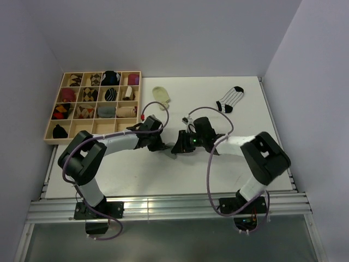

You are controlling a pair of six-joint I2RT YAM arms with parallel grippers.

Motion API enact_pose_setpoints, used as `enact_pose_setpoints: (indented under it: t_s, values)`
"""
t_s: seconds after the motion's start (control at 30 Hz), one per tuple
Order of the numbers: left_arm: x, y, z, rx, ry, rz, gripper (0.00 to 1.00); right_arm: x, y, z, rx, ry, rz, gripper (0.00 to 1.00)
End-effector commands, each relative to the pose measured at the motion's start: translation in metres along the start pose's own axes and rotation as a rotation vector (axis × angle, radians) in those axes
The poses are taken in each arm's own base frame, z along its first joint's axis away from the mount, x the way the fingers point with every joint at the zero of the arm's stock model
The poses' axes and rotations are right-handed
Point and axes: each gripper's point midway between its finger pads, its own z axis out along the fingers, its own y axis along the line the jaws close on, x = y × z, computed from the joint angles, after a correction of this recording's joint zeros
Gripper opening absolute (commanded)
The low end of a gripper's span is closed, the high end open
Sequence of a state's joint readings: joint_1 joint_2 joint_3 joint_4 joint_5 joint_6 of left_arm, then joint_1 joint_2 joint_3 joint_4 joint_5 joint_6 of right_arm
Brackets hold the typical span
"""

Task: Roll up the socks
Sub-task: Roll the sock at the center of the board.

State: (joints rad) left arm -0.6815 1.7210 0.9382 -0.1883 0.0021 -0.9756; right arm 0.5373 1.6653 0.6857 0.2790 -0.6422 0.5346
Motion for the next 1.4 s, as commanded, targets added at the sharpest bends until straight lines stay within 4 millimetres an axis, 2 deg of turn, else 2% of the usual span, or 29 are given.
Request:
enact_pose_setpoints:
  t_s: [0.0, 0.03, 0.07, 0.1, 0.13, 0.27, 0.4, 0.6, 0.73, 1.0, 1.17, 1.27, 1.37]
  values:
    - [-0.002, 0.008, -0.002, -0.074, 0.022, 0.080, 0.02, -0.021, 0.010, -0.019, 0.155, -0.134, -0.259, 0.39]
    - [0.001, 0.014, -0.001, -0.100, 0.041, 0.103, 0.02, -0.013, 0.019, -0.018, 0.178, -0.127, -0.315, 0.44]
    - [-0.004, 0.008, -0.002, -0.097, 0.039, 0.115, 0.02, -0.023, 0.013, -0.023, 0.272, -0.184, -0.357, 0.45]
    - [-0.005, 0.007, -0.001, -0.103, 0.043, 0.126, 0.02, -0.024, 0.020, -0.027, 0.291, -0.204, -0.422, 0.48]
    - [-0.003, 0.010, 0.000, -0.119, 0.060, 0.146, 0.02, -0.026, 0.023, -0.028, 0.319, -0.223, -0.458, 0.48]
    - [-0.008, 0.000, 0.001, -0.108, 0.077, 0.184, 0.02, -0.022, 0.032, -0.025, 0.436, -0.260, -0.598, 0.50]
    - [-0.011, -0.002, 0.004, -0.117, 0.088, 0.205, 0.03, -0.010, 0.034, -0.012, 0.540, -0.250, -0.712, 0.50]
    - [-0.010, -0.005, 0.007, -0.117, 0.114, 0.222, 0.03, 0.003, 0.036, 0.009, 0.597, -0.219, -0.798, 0.50]
    - [-0.007, -0.004, 0.008, -0.115, 0.125, 0.223, 0.03, 0.002, 0.038, 0.017, 0.631, -0.223, -0.829, 0.50]
    - [-0.006, -0.003, 0.009, -0.114, 0.131, 0.225, 0.03, -0.001, 0.019, 0.020, 0.749, -0.233, -0.836, 0.48]
    - [-0.006, -0.003, 0.009, -0.113, 0.132, 0.231, 0.03, 0.004, 0.004, 0.024, 0.791, -0.215, -0.837, 0.48]
    - [-0.005, -0.003, 0.009, -0.108, 0.137, 0.234, 0.03, 0.010, -0.008, 0.031, 0.822, -0.167, -0.843, 0.45]
    - [-0.006, -0.005, 0.008, -0.102, 0.132, 0.237, 0.05, 0.018, -0.014, 0.037, 0.825, -0.127, -0.842, 0.36]
